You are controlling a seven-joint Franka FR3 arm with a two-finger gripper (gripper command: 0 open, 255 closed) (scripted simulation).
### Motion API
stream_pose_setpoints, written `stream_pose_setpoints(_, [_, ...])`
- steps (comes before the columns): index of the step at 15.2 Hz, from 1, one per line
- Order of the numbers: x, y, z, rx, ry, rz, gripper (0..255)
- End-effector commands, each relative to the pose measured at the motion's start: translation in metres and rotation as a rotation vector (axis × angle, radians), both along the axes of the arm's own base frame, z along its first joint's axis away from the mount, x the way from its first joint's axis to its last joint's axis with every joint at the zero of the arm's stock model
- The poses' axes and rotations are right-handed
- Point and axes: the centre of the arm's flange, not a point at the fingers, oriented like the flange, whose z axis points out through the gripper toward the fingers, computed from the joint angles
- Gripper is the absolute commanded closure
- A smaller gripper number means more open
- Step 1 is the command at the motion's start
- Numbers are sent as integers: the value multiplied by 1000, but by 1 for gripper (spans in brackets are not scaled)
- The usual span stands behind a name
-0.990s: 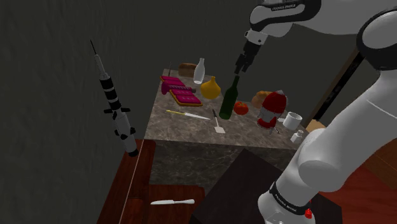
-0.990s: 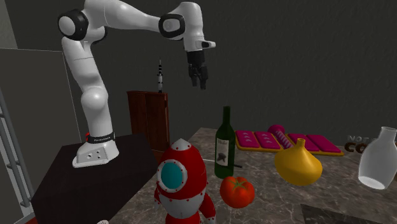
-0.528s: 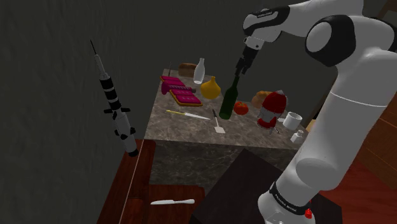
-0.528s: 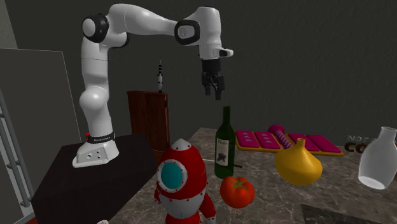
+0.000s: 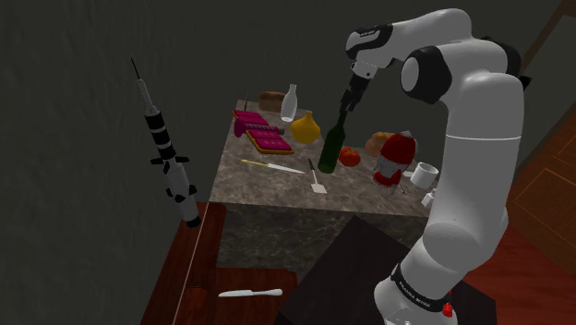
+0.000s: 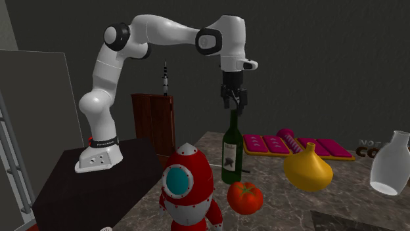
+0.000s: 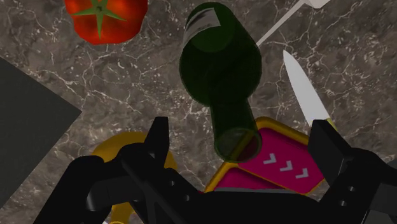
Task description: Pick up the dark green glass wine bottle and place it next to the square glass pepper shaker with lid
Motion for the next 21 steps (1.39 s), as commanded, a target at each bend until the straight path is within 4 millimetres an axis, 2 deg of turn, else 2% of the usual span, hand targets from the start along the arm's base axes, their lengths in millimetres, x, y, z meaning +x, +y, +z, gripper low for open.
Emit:
stream_pose_setpoints(1, [2, -2, -11, 0, 0, 0, 0])
stream_pose_setpoints(5, [3, -1, -30, 0, 0, 0, 0])
stream_pose_setpoints(12, [3, -1, -30, 0, 0, 0, 0])
stream_pose_setpoints(13, [3, -1, -30, 0, 0, 0, 255])
stream_pose_setpoints(21, [3, -1, -30, 0, 0, 0, 255])
